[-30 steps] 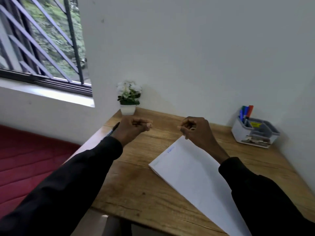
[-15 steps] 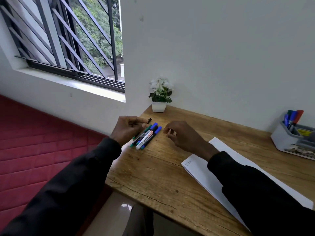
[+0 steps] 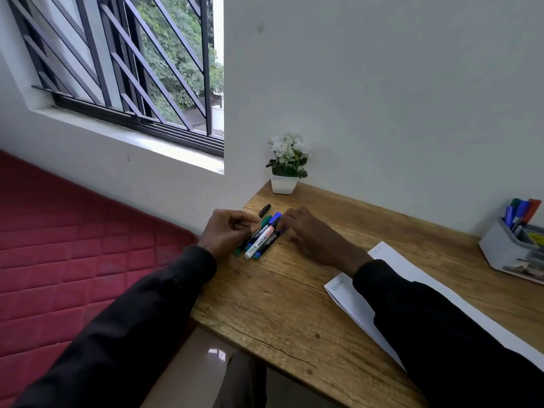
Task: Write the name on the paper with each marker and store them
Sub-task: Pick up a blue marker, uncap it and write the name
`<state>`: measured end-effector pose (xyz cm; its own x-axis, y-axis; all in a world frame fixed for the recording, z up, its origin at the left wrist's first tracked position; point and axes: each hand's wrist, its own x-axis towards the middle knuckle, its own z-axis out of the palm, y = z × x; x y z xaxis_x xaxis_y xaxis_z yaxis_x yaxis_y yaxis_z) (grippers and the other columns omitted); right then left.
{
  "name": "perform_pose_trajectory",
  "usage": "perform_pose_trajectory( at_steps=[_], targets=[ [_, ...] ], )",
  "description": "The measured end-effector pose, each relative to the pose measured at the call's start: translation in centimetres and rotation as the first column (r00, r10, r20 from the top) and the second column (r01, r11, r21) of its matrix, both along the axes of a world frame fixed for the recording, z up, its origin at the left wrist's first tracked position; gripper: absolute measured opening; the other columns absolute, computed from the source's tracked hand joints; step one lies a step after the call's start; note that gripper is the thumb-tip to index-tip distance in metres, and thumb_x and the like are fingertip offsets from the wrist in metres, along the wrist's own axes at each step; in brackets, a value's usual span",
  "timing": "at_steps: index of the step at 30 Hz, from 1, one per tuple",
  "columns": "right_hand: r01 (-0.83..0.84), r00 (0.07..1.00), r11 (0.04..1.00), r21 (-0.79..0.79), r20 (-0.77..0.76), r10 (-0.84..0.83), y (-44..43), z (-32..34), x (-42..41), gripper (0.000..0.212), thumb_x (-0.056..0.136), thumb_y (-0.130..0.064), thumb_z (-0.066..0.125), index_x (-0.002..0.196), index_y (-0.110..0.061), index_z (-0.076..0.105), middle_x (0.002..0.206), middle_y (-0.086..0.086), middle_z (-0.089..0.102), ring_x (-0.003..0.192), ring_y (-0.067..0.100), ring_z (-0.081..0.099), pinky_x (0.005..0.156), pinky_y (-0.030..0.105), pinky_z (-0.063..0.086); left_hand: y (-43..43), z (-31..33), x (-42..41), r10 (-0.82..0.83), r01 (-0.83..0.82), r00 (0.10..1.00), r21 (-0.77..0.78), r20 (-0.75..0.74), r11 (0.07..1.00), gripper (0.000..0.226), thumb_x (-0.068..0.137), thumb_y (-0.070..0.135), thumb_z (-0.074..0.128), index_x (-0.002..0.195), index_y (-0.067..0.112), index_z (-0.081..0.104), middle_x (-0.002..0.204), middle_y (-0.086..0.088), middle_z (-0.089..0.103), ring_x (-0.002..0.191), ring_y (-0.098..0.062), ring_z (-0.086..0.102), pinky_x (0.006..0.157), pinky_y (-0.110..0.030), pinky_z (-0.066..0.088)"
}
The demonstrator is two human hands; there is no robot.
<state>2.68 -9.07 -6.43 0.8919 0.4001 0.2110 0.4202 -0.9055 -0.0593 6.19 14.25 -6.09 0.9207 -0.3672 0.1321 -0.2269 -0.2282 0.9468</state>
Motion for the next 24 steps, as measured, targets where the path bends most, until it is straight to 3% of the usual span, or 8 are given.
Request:
perform_pose_trajectory(
  at_steps=[5, 10, 18, 20, 22, 24],
  targets=[
    [0.0, 1.0, 1.0, -0.027, 0.002, 0.0, -0.5, -0.2, -0.4, 0.032, 0.103, -0.018, 0.061, 0.134, -0.013, 0.059, 0.144, 0.008, 0.052, 0.13, 0.023, 0.043, 0.101, 0.028, 0.04, -0.2, -0.2, -0.1, -0.009, 0.009, 1.0, -0.014, 0.015, 1.0, 0.026, 0.081, 0.01, 0.077, 0.107, 0.008, 0.073, 0.096, -0.001, 0.074, 0.086, -0.003, 0.07, 0.07, -0.017, 0.058],
    [-0.028, 0.998, 0.999, -0.02, -0.054, 0.027, -1.4, 0.6, -1.5, 0.02, 0.1, -0.014, 0.064, 0.119, -0.018, 0.063, 0.127, 0.004, 0.062, 0.116, 0.019, 0.051, 0.091, 0.038, 0.053, -0.8, -0.1, 0.0, -0.006, 0.006, 0.997, 0.005, 0.081, 1.0, 0.026, 0.079, 0.012, 0.078, 0.105, 0.011, 0.074, 0.098, 0.002, 0.074, 0.086, 0.0, 0.069, 0.07, -0.016, 0.057],
    [0.026, 0.998, 0.999, -0.038, -0.057, -0.028, -5.1, 1.1, -4.3, 0.033, 0.099, 0.003, 0.06, 0.127, -0.012, 0.068, 0.121, 0.008, 0.064, 0.114, 0.025, 0.053, 0.082, 0.032, 0.044, -3.2, 0.5, -0.7, -0.048, 0.061, 0.988, -0.083, 0.145, 0.995, 0.025, 0.079, 0.01, 0.079, 0.104, 0.009, 0.075, 0.098, 0.0, 0.075, 0.089, -0.005, 0.071, 0.08, -0.017, 0.056],
    [0.029, 0.999, 0.998, 0.058, 0.017, -0.03, -6.4, 1.3, -5.0, 0.029, 0.096, 0.006, 0.063, 0.122, -0.005, 0.072, 0.111, 0.016, 0.067, 0.104, 0.033, 0.058, 0.083, 0.036, 0.046, -4.1, 0.5, -1.0, -0.063, 0.079, 0.987, -0.105, 0.148, 0.991, 0.023, 0.081, 0.011, 0.077, 0.104, 0.01, 0.075, 0.099, -0.001, 0.075, 0.093, -0.006, 0.07, 0.086, -0.021, 0.056],
    [0.043, 0.995, 0.971, 0.237, 0.08, -0.064, -7.5, 1.4, -6.1, 0.023, 0.096, 0.003, 0.063, 0.114, -0.005, 0.075, 0.104, 0.013, 0.068, 0.096, 0.03, 0.062, 0.081, 0.029, 0.047, -5.2, 0.7, -1.7, -0.082, 0.101, 0.983, -0.109, 0.166, 0.989, 0.022, 0.083, 0.014, 0.075, 0.104, 0.015, 0.075, 0.099, 0.002, 0.074, 0.091, 0.001, 0.068, 0.083, -0.016, 0.056],
    [0.102, 0.988, 0.835, 0.542, 0.045, -0.15, -7.9, 1.9, -7.4, 0.018, 0.099, 0.0, 0.062, 0.106, -0.012, 0.072, 0.103, 0.005, 0.067, 0.094, 0.023, 0.064, 0.081, 0.03, 0.053, -6.5, 0.8, -2.5, -0.122, 0.142, 0.98, -0.121, 0.16, 0.982, 0.025, 0.085, 0.015, 0.073, 0.11, 0.018, 0.072, 0.102, 0.004, 0.073, 0.093, 0.002, 0.068, 0.08, -0.016, 0.056]
  ],
)
